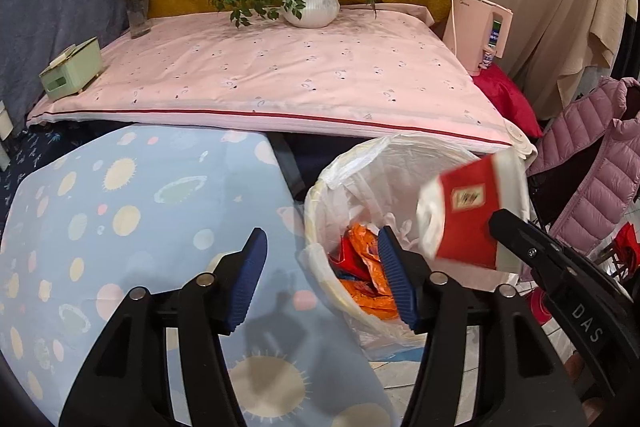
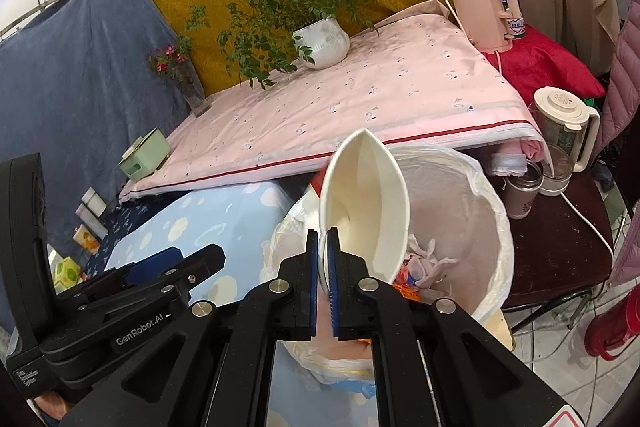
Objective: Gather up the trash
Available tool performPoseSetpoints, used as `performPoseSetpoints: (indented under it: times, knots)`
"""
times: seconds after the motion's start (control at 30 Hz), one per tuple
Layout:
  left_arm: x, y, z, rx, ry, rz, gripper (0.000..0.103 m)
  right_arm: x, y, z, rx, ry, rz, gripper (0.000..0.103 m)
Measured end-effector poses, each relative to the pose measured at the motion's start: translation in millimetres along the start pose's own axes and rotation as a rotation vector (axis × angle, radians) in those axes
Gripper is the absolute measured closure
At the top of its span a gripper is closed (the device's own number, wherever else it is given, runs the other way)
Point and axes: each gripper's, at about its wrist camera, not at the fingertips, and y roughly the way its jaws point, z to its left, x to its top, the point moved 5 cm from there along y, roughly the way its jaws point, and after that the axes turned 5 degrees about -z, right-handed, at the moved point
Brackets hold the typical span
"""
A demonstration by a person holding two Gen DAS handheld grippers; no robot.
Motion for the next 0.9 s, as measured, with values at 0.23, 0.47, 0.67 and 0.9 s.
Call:
performPoseSetpoints:
  times: [0.23, 0.47, 0.67, 0.9]
  knots:
    - [-6.9, -1.8, 15.2, 0.020, -0.036, 0.010, 0.047, -1.9, 2.9, 10.0, -0.003, -0.014, 0.011, 0.093]
    - [-15.7, -11.2, 25.2, 0.047, -0.063, 0.010, 0.039, -3.9, -11.4, 19.4, -0.039, -0.043, 0.004, 0.068]
    - [-26.9, -23.5, 30.4, 0.098, -0.064, 0.008, 0.030, -9.2, -23.4, 23.8, -0.083, -0.069, 0.011, 0.057]
    - [-41.9, -35.7, 34.1, 0.145, -0.058, 0.015, 0.019, -18.8, -38.6, 27.5, -0.162, -0.104, 0.011, 0.035]
